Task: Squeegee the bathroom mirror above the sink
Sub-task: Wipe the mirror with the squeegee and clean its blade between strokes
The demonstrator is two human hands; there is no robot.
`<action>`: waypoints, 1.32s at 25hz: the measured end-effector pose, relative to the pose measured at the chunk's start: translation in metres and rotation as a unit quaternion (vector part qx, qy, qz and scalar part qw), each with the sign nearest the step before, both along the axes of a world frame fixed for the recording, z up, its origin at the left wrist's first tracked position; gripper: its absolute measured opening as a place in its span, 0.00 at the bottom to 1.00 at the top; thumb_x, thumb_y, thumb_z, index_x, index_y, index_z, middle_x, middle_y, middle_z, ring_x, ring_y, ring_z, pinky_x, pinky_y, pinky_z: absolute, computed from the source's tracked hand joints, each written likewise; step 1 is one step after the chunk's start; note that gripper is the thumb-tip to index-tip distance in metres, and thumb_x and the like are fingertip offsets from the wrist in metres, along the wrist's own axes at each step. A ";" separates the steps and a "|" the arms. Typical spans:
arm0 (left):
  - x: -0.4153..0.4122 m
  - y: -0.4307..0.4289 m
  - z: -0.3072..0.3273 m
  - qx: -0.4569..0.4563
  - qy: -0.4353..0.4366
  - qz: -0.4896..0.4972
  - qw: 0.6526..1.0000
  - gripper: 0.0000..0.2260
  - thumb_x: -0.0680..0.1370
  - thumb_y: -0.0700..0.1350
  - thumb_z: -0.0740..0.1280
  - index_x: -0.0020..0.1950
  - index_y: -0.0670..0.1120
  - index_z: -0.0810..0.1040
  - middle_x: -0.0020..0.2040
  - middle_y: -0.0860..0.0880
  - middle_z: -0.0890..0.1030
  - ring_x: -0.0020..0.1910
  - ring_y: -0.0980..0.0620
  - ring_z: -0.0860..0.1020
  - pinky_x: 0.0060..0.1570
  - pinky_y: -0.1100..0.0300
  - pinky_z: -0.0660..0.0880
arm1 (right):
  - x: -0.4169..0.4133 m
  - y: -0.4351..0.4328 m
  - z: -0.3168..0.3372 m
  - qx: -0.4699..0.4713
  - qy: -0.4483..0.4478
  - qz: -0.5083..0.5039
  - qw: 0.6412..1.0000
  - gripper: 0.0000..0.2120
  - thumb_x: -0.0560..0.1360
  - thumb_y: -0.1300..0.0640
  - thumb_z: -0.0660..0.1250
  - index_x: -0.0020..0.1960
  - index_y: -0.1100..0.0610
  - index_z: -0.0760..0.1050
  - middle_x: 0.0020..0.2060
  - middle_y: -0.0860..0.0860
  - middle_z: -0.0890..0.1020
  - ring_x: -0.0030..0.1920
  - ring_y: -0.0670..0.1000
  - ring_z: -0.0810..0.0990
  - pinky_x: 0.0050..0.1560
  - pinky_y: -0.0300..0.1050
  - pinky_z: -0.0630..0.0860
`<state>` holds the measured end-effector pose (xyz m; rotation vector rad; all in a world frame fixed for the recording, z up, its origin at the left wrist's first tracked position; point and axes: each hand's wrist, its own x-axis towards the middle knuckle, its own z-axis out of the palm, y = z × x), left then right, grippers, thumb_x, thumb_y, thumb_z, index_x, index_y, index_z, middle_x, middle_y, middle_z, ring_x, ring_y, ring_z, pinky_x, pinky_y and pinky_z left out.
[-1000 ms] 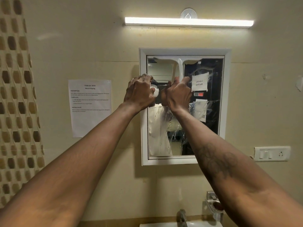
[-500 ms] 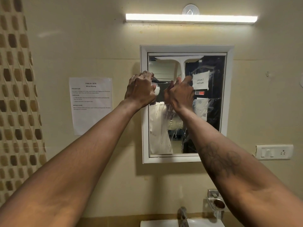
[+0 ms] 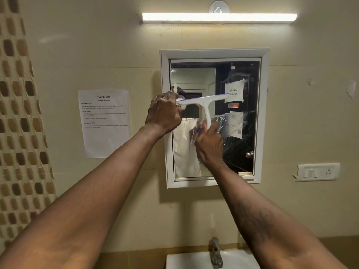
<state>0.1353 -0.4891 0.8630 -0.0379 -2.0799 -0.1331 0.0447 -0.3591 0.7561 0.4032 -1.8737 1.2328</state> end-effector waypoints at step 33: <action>-0.033 0.049 0.009 -0.034 -0.014 -0.035 0.999 0.18 0.79 0.46 0.66 0.69 0.45 0.74 0.65 0.45 0.80 0.67 0.43 0.75 0.71 0.45 0.70 | -0.033 0.054 0.005 -0.024 -0.035 0.005 0.999 0.25 0.79 0.38 0.55 0.68 0.53 0.59 0.44 0.56 0.80 0.38 0.57 0.83 0.37 0.57 0.83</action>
